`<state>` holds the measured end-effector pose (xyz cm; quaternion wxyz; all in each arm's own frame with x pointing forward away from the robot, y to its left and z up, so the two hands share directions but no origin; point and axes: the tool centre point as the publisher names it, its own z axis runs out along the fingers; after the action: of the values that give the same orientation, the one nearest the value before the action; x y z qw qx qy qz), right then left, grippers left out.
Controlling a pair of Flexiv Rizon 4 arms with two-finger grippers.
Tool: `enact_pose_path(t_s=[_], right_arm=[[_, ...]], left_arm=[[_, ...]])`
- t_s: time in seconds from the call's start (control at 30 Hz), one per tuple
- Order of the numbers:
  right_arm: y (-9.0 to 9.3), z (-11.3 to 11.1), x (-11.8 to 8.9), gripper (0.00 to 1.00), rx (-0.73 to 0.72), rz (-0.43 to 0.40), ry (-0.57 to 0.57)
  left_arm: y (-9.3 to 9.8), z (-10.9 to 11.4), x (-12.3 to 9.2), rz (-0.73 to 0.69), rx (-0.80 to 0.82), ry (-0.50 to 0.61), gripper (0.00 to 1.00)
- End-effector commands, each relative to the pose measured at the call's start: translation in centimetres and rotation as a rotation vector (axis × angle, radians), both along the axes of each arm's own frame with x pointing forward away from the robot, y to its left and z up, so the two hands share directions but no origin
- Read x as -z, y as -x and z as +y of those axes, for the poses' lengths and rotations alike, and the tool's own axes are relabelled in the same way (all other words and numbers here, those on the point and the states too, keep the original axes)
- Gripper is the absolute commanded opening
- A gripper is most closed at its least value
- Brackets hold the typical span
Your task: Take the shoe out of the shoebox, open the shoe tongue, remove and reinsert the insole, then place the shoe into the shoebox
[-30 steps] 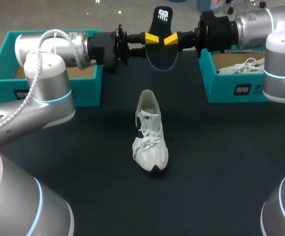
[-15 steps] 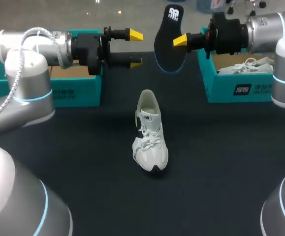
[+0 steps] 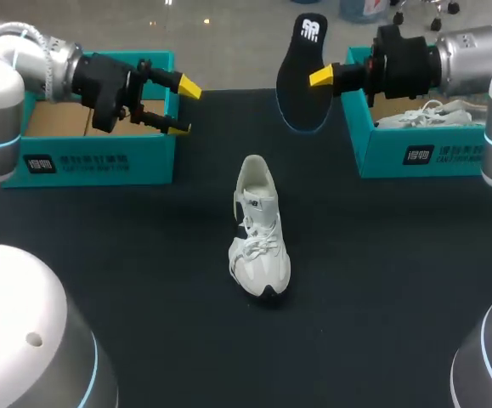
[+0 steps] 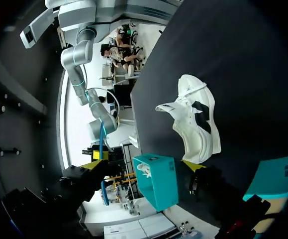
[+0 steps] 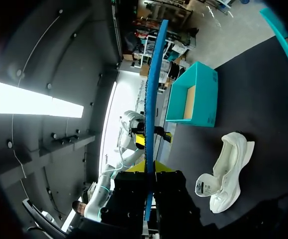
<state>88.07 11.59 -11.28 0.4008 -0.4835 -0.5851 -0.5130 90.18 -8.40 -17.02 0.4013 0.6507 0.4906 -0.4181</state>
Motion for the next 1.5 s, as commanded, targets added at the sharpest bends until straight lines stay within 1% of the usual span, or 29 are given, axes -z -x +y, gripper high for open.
enact_pose_path(t_s=[0.03,0.1,0.23,0.33,0.37,0.43,0.5,0.57,0.6,0.63,1.17,1.2,1.23,1.3,1.33,1.4,1.5], right_arm=[[0.6,-0.1,-0.1,0.00,0.014,0.003,0.010],[0.8,-0.1,0.0,0.00,0.017,0.003,0.012],[0.9,0.0,0.2,0.00,0.023,-0.008,0.017],[0.7,0.3,0.4,0.00,0.028,-0.043,0.014],[0.5,0.5,0.5,0.00,0.031,-0.067,0.010],[-0.1,0.7,0.7,0.00,0.028,-0.137,-0.007],[-0.6,1.0,0.6,0.00,0.019,-0.231,-0.005],[-1.1,1.5,0.3,0.00,-0.016,-0.362,-0.028],[-1.3,1.8,0.1,0.00,-0.053,-0.405,-0.049],[-1.5,2.0,-0.1,0.00,-0.078,-0.416,-0.021],[-1.5,2.0,-0.1,0.00,-0.078,-0.416,-0.021],[-1.7,2.0,0.0,0.00,-0.058,-0.452,-0.058],[-1.9,2.0,0.2,0.00,-0.077,-0.464,-0.020],[-2.4,2.1,0.6,0.00,-0.092,-0.516,-0.014],[-2.6,2.1,0.8,0.00,-0.104,-0.527,0.001],[-3.2,2.1,1.4,0.00,-0.109,-0.565,-0.008],[-4.0,2.6,2.3,0.00,-0.138,-0.594,-0.009]], left_arm=[[-0.6,3.1,0.1,0.008,0.061,-0.106,1.00],[-0.8,4.0,0.6,-0.002,0.062,-0.137,1.00],[-1.2,5.5,0.8,0.001,0.056,-0.168,1.00],[-1.6,6.5,1.0,0.004,0.043,-0.187,1.00],[-1.6,6.8,1.1,0.008,0.040,-0.192,1.00],[-1.8,7.1,1.3,0.037,0.030,-0.203,1.00],[-1.8,7.1,1.3,0.037,0.030,-0.203,1.00],[-1.8,7.1,1.3,0.037,0.030,-0.203,1.00],[-1.8,7.1,1.3,0.037,0.030,-0.203,1.00],[-1.8,7.1,1.3,0.037,0.030,-0.203,1.00],[-1.8,7.1,1.3,0.037,0.030,-0.203,1.00],[-1.8,7.1,1.3,0.037,0.030,-0.203,1.00],[-1.8,7.1,1.3,0.037,0.030,-0.203,1.00],[-1.8,7.1,1.3,0.037,0.030,-0.203,1.00],[-1.8,7.1,1.3,0.037,0.030,-0.203,1.00],[-1.8,7.1,1.3,0.037,0.030,-0.203,1.00],[-1.8,7.1,1.3,0.037,0.030,-0.203,1.00]])
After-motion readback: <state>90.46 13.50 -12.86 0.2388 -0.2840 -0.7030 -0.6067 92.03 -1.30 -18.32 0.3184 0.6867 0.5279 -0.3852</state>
